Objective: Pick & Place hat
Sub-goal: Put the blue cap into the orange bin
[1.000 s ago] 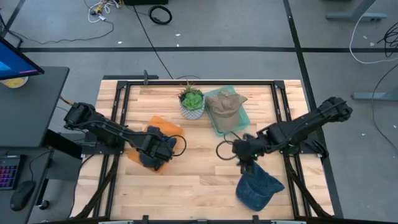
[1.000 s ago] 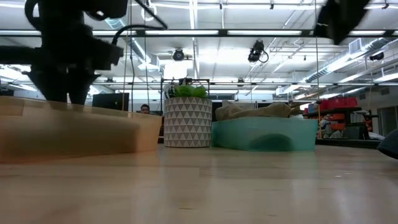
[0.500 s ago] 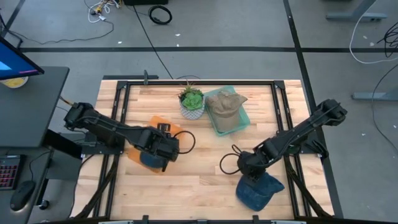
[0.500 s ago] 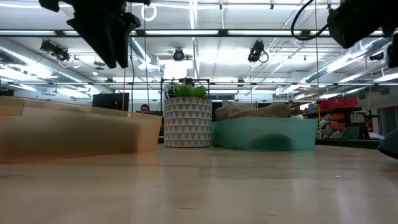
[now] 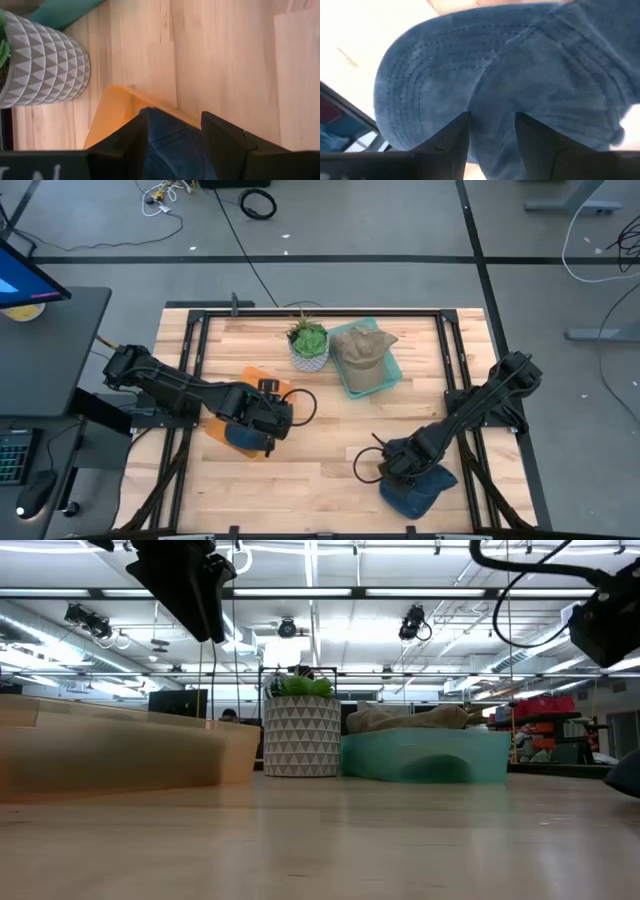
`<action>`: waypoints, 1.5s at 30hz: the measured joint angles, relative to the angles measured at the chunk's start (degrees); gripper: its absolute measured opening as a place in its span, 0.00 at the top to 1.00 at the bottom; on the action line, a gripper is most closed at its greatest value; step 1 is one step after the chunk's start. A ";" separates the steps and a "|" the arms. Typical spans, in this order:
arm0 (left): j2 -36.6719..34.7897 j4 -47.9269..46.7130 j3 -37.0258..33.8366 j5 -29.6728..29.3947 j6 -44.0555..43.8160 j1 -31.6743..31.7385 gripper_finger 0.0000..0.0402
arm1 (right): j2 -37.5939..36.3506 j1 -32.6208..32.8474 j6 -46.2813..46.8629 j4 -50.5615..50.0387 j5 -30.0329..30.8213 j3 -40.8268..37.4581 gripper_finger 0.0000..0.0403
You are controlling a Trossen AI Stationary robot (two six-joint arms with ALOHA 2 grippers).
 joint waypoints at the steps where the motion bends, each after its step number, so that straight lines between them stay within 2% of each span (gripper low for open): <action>1: 0.00 0.45 0.00 0.00 0.00 0.00 0.54 | 0.55 0.00 -0.90 0.09 -0.03 0.02 0.61; 5: 0.00 0.77 0.00 0.00 0.00 0.00 0.54 | 1.60 -0.51 -5.86 1.15 -0.73 0.02 0.68; 10: 0.00 1.22 -0.01 0.02 -0.17 -0.01 0.54 | 0.26 -2.83 -9.32 3.52 -1.10 0.68 0.92; 12: 0.00 2.44 -0.02 0.03 -0.20 -0.09 0.54 | -0.52 -4.41 -11.08 3.33 -0.58 1.71 0.97; 16: 0.00 6.00 -0.04 2.48 -0.20 -0.22 0.54 | -1.56 -7.36 -19.25 3.57 3.23 5.60 0.95; 20: 0.00 11.81 -0.04 4.88 0.13 -0.24 0.54 | -1.56 -10.26 -30.42 4.07 9.44 9.72 0.99; 23: 0.00 15.87 -0.04 5.12 3.34 -0.24 0.54 | -1.56 -12.73 -38.54 8.02 16.12 11.17 0.98; 25: 0.00 18.30 -0.04 5.08 6.86 -0.24 0.54 | -1.56 -14.57 -44.43 11.68 18.50 11.26 0.98; 29: 0.00 25.00 -0.04 5.12 13.89 -0.13 0.54 | -0.98 -18.07 -51.83 17.76 18.82 11.30 0.99; 34: 0.99 33.62 -0.02 5.17 20.88 0.14 0.54 | 0.11 -21.01 -56.71 19.71 18.64 11.29 1.00; 39: 5.00 33.81 -0.02 5.72 20.96 1.51 0.54 | 0.60 -21.21 -64.07 23.50 21.45 11.28 1.00; 42: 7.22 33.94 -0.03 5.73 21.10 2.25 0.54 | 0.60 -20.71 -72.03 25.75 21.46 11.28 1.00; 45: 8.42 33.27 0.02 5.90 23.09 2.84 0.54 | 0.60 -20.46 -75.11 25.58 21.41 11.28 1.00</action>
